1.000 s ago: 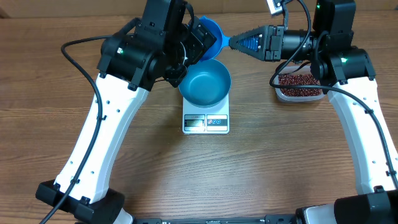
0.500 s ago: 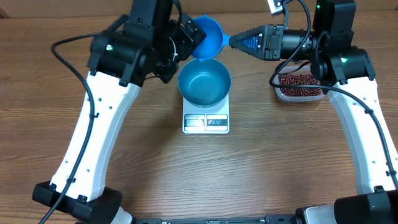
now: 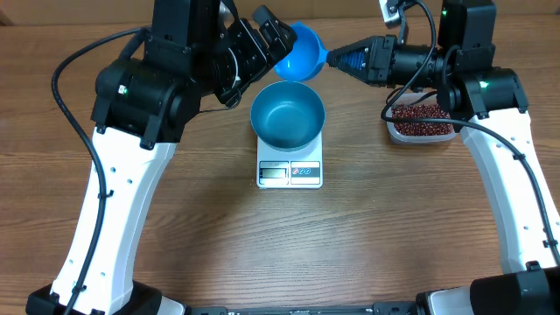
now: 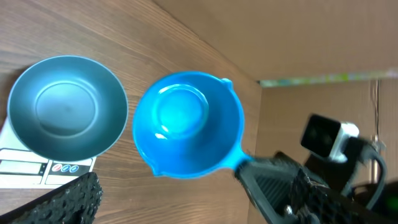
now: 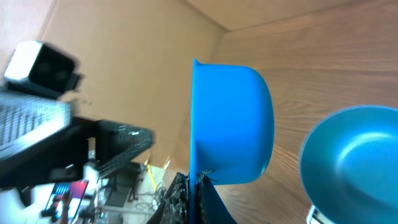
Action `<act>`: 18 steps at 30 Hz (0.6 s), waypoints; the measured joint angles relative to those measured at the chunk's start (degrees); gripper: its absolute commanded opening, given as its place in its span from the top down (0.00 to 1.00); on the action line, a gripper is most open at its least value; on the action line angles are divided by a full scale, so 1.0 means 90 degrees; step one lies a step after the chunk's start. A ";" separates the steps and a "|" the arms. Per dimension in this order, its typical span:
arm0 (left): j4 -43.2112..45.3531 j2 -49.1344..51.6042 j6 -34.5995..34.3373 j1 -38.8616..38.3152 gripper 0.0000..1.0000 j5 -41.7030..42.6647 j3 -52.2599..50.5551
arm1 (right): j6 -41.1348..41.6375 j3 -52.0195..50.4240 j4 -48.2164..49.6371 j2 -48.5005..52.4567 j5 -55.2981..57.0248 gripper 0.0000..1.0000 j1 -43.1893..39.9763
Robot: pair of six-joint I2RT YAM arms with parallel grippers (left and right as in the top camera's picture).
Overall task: Scoop item into bowl and weigh 150g on scale
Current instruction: 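Carry the empty scoop right back over the bean container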
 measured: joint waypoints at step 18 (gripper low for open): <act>-0.0267 0.0000 0.2404 0.0032 0.00 0.0155 0.0000 | -0.0512 0.0002 -0.1489 0.0000 0.2652 0.96 0.0000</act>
